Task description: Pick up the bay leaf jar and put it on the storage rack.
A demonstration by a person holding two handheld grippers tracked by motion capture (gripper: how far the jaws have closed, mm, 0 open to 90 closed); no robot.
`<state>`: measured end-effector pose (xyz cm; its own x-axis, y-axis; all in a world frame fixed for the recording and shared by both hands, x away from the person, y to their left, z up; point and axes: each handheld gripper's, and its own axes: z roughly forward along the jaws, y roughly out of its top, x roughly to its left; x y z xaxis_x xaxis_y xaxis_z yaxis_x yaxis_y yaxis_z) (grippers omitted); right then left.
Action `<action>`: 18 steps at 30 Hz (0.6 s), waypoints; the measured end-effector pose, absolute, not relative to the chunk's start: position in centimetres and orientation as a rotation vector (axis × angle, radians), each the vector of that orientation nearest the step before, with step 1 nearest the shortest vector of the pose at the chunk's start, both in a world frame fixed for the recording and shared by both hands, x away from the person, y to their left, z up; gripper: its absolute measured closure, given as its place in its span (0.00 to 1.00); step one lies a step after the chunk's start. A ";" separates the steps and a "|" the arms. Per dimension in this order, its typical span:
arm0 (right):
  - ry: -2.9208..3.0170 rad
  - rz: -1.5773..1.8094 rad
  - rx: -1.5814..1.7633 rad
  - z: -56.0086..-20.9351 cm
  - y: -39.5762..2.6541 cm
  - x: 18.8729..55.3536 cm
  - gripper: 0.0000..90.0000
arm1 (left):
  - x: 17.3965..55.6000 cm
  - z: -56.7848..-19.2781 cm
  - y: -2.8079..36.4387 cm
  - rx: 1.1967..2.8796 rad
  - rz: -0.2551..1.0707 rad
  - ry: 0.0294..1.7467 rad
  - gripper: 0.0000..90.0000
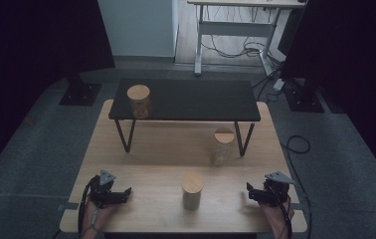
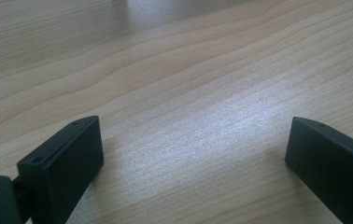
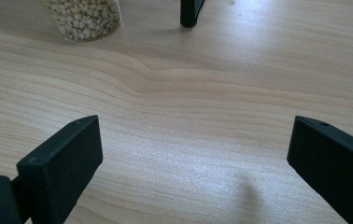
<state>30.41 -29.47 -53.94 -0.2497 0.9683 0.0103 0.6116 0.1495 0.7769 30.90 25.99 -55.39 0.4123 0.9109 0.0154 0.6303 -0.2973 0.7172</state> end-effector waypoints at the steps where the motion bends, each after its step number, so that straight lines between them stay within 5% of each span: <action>1: 1.929 0.930 1.500 -53.9 -29.5 30.4 0.03 | 30.9 -55.4 26.0 2.035 0.569 1.304 0.04; 18: 1.928 0.994 1.474 -52.4 -28.7 29.6 0.02 | 30.9 -55.4 26.0 2.032 0.572 1.310 0.04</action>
